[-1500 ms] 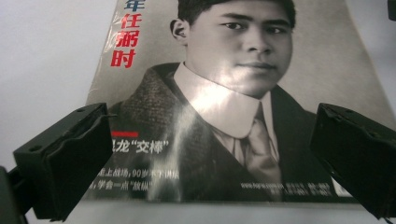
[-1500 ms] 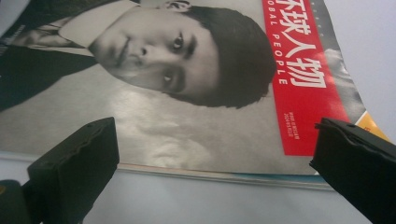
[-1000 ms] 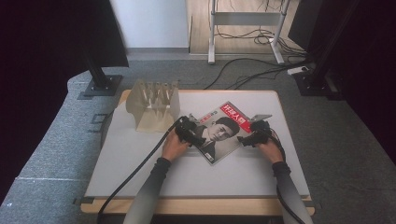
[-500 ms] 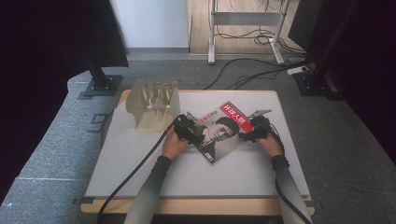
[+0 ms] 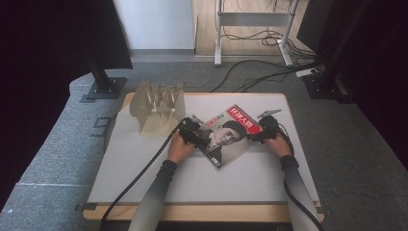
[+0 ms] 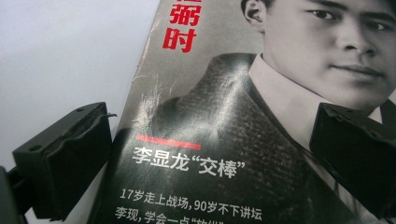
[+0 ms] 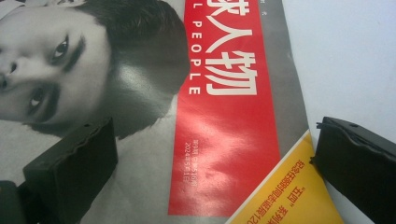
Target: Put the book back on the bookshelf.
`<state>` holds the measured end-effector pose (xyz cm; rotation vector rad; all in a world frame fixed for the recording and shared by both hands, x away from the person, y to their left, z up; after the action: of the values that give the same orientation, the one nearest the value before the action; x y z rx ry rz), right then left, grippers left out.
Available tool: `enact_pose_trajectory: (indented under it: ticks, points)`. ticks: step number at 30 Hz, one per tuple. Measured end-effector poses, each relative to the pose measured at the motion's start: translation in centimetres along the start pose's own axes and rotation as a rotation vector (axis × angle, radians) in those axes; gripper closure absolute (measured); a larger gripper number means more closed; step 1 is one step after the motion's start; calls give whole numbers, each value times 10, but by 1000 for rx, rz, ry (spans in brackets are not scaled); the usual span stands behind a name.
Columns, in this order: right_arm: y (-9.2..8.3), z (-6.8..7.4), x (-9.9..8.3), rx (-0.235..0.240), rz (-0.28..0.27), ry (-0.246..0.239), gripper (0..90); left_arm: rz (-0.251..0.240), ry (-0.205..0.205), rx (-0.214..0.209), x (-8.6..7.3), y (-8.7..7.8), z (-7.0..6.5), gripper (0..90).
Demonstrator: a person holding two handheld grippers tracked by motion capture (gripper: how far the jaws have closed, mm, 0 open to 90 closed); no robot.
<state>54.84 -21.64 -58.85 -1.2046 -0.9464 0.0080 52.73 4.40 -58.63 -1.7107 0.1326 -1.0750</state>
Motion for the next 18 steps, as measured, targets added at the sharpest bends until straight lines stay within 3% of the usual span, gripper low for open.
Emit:
enact_pose_trajectory:
  ticks: [18]
  points:
    - [-6, 9, -8, -3, -10, 1, 4, 15, -1, -15, -8, -5, -7, 0]
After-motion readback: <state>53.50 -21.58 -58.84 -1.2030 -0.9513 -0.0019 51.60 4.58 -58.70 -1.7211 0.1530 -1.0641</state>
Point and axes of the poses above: each handheld gripper's, and its own axes: y roughly forward along the jaws, x roughly out of its top, z roughly to its left, the point moved 8 cm from there along y, roughly forward along the jaws, and after that the axes turned 6 degrees about z, right-handed, at the moved point
